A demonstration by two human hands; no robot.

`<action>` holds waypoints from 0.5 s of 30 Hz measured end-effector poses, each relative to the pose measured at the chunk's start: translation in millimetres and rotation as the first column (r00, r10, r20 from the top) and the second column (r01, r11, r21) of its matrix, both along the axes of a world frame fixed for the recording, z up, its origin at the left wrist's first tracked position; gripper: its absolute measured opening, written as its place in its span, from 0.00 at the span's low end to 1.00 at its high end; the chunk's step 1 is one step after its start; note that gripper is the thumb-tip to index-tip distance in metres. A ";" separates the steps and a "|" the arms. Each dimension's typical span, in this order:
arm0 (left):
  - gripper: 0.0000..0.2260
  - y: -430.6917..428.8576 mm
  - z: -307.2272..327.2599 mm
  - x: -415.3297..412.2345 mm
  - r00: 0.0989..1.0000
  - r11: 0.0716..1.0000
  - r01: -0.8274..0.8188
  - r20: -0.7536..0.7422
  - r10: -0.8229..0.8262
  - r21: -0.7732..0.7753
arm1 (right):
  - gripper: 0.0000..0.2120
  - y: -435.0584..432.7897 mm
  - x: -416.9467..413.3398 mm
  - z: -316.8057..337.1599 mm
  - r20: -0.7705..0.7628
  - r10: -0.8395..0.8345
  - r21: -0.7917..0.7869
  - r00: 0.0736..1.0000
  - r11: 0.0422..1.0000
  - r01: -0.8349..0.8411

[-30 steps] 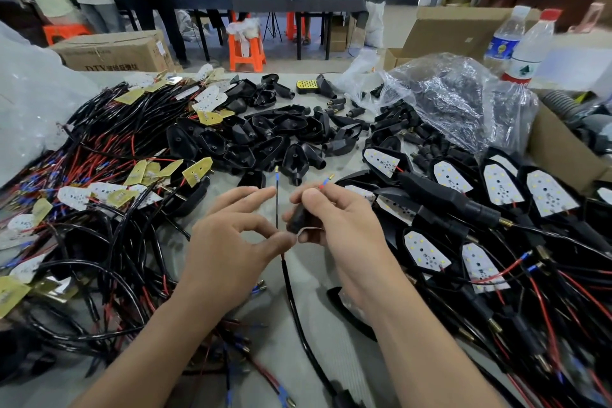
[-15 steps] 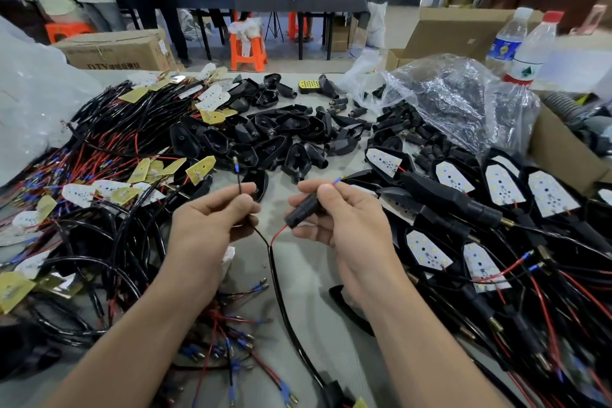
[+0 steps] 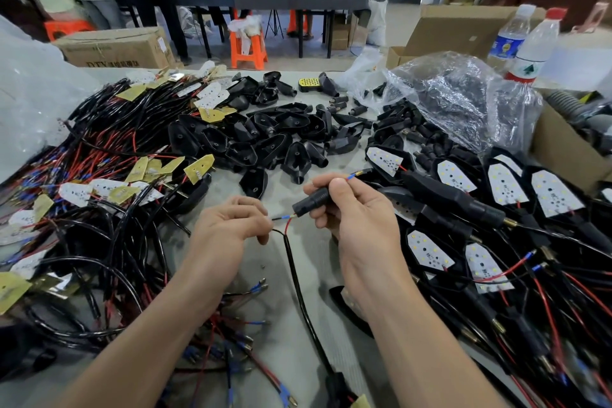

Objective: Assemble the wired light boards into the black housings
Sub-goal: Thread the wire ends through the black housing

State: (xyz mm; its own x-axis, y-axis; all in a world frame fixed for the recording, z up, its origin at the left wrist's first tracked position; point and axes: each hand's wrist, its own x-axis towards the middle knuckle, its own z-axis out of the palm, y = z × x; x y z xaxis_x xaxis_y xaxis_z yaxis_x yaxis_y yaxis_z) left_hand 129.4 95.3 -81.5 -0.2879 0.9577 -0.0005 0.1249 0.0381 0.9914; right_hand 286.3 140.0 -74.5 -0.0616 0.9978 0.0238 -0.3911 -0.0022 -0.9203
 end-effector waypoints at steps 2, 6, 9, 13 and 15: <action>0.19 2.2 -3.2 -3.5 0.999 0.999 -0.034 0.013 0.034 0.014 | 0.15 0.0 0.4 -1.0 -0.002 -0.009 -0.004 1.000 1.000 0.009; 0.19 3.4 -5.6 -4.4 0.999 0.999 -0.031 -0.025 0.031 0.010 | 0.14 0.2 0.9 -0.9 -0.008 -0.012 -0.005 1.000 1.000 0.012; 0.17 2.6 -6.8 -3.8 0.998 0.999 -0.040 -0.053 0.040 -0.001 | 0.15 -0.6 0.3 -0.9 0.000 0.020 0.001 1.000 1.000 -0.020; 0.17 4.1 -6.4 -5.9 0.997 0.996 -0.080 -0.008 0.080 0.037 | 0.15 -0.3 0.3 -1.1 0.020 0.048 0.005 0.999 0.999 -0.049; 0.16 4.1 -5.9 -6.1 0.998 0.996 -0.070 0.004 0.070 0.056 | 0.15 0.1 0.5 -1.3 0.029 0.052 0.008 0.998 0.999 -0.052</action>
State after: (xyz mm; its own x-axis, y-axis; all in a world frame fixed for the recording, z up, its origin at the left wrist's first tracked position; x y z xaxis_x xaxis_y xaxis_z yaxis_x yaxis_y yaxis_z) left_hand 123.3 99.3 -87.4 -0.3546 0.9336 0.0520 0.1222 -0.0088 0.9925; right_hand 286.8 140.0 -75.8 -0.1138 0.9930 0.0303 -0.3641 -0.0133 -0.9313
